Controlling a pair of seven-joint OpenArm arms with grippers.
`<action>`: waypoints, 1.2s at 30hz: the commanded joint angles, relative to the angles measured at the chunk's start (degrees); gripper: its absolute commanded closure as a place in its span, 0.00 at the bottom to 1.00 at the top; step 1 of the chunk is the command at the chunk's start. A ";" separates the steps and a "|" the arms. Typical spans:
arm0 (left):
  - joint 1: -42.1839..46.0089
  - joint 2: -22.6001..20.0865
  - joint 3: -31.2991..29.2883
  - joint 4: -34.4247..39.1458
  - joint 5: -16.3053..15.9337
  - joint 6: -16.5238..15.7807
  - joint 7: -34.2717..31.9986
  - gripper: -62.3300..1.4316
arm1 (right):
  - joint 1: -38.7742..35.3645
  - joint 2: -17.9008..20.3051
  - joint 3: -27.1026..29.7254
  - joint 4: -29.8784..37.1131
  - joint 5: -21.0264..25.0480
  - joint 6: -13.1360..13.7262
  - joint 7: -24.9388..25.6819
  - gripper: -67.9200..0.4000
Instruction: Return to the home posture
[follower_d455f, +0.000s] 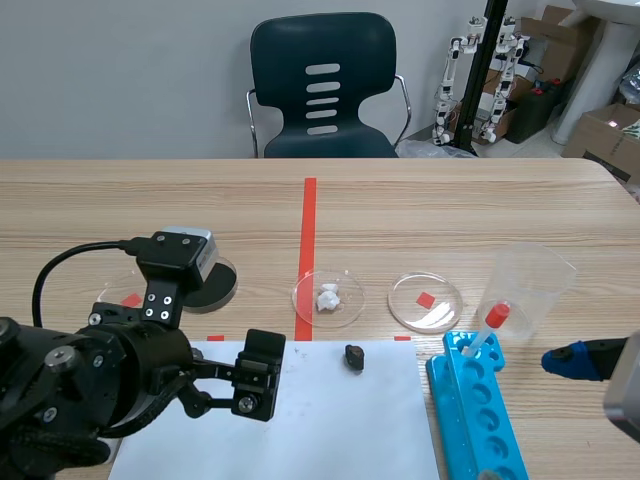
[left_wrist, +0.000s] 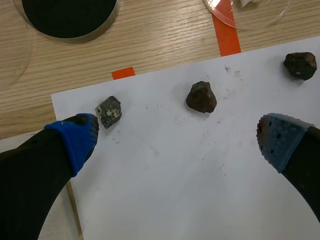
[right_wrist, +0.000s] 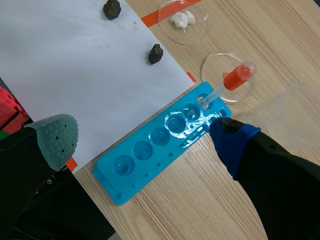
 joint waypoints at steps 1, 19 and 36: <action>-0.63 0.26 -0.04 0.63 -0.35 -0.20 -0.39 0.00 | 0.37 0.63 0.13 0.92 0.44 -0.07 0.46 0.19; -0.63 0.26 -0.07 0.63 -0.83 -1.53 -0.57 0.00 | 0.37 0.63 0.13 0.92 0.44 -0.07 0.46 0.19; 4.92 0.24 -9.09 0.66 -7.21 -16.39 -8.09 0.00 | 0.37 0.63 0.13 0.92 0.44 -0.07 0.46 0.19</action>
